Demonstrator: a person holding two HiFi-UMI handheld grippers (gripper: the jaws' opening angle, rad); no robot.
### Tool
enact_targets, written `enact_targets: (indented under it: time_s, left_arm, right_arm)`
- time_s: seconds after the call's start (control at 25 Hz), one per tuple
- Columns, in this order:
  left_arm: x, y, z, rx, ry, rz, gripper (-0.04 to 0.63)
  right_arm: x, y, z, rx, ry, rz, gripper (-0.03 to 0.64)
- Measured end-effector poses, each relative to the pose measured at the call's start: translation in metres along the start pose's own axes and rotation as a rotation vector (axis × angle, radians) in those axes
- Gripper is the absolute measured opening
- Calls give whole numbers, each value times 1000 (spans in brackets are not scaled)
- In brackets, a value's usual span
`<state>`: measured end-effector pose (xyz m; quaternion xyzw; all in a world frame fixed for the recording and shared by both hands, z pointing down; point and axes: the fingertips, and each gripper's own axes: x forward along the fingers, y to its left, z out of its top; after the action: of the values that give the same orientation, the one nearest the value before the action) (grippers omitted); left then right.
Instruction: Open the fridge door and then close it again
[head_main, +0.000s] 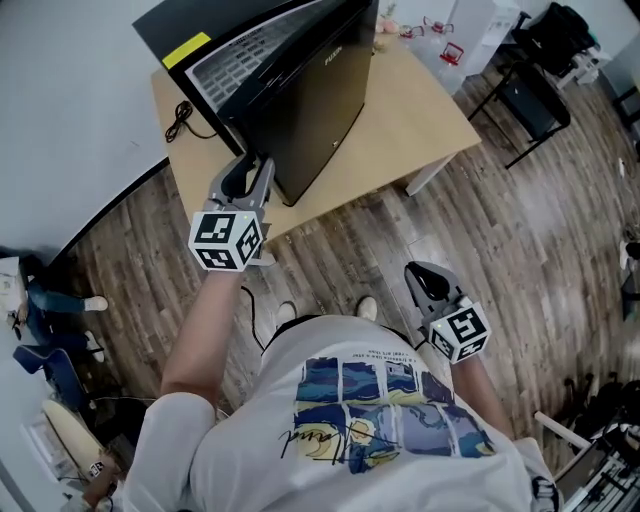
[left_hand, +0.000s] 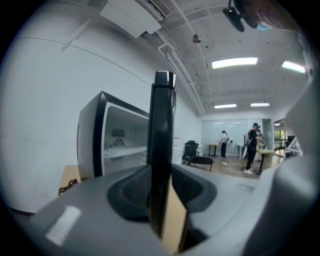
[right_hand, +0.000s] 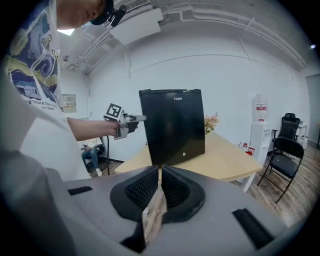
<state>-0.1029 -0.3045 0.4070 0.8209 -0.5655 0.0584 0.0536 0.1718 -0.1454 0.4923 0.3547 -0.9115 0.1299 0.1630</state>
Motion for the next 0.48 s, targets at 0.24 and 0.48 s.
enact_targets:
  time_s: [0.24, 0.48]
  left_arm:
    - [-2, -26, 0, -11, -1, 42, 127]
    - [-3, -56, 1, -17, -3, 60, 124]
  right_arm:
    - [-6, -17, 3, -24, 8, 47, 26]
    - [-18, -30, 1, -48, 17, 79, 26]
